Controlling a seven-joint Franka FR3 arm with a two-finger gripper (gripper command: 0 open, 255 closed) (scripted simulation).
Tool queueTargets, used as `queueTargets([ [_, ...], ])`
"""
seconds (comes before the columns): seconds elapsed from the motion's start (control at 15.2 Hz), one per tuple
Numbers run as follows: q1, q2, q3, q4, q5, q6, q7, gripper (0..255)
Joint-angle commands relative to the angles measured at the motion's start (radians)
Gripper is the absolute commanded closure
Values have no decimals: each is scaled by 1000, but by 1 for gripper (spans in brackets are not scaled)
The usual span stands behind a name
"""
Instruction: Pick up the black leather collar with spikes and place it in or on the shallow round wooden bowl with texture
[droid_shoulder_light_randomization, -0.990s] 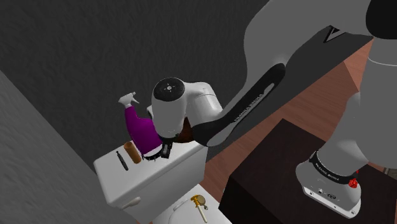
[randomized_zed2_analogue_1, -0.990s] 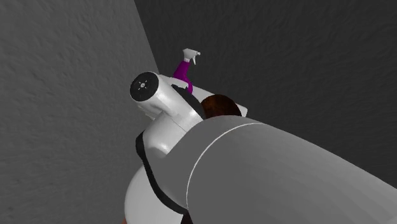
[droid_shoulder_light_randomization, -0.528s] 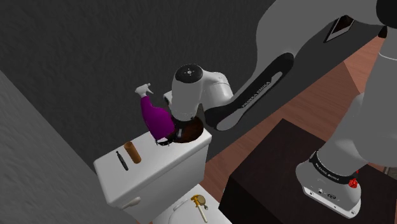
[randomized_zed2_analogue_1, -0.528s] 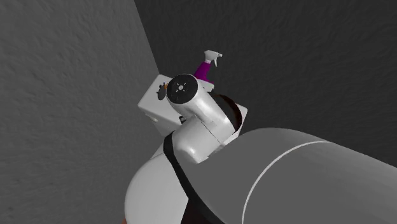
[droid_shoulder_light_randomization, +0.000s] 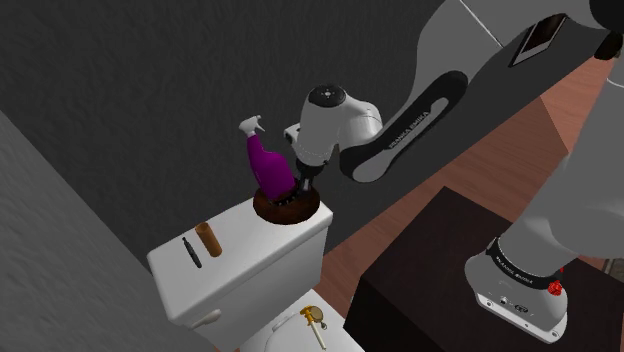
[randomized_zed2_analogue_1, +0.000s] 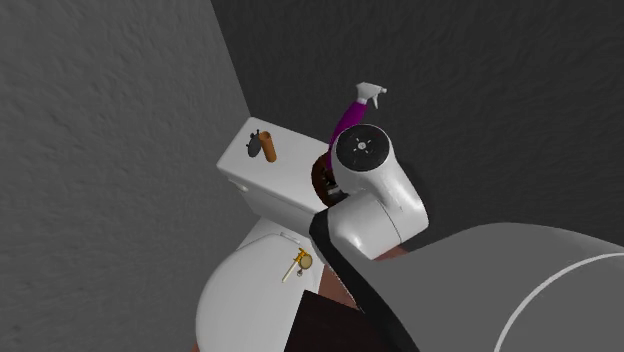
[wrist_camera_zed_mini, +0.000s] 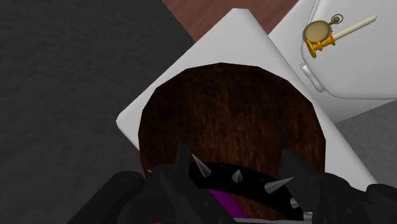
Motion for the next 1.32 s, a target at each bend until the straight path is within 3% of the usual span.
queueTargets([
  [0.0,-8,10,-12,-6,-15,19,-4,255],
  [0.73,70,158,-120,29,-200,122,160,255],
  [1.25,71,158,-121,29,-200,122,160,255],
])
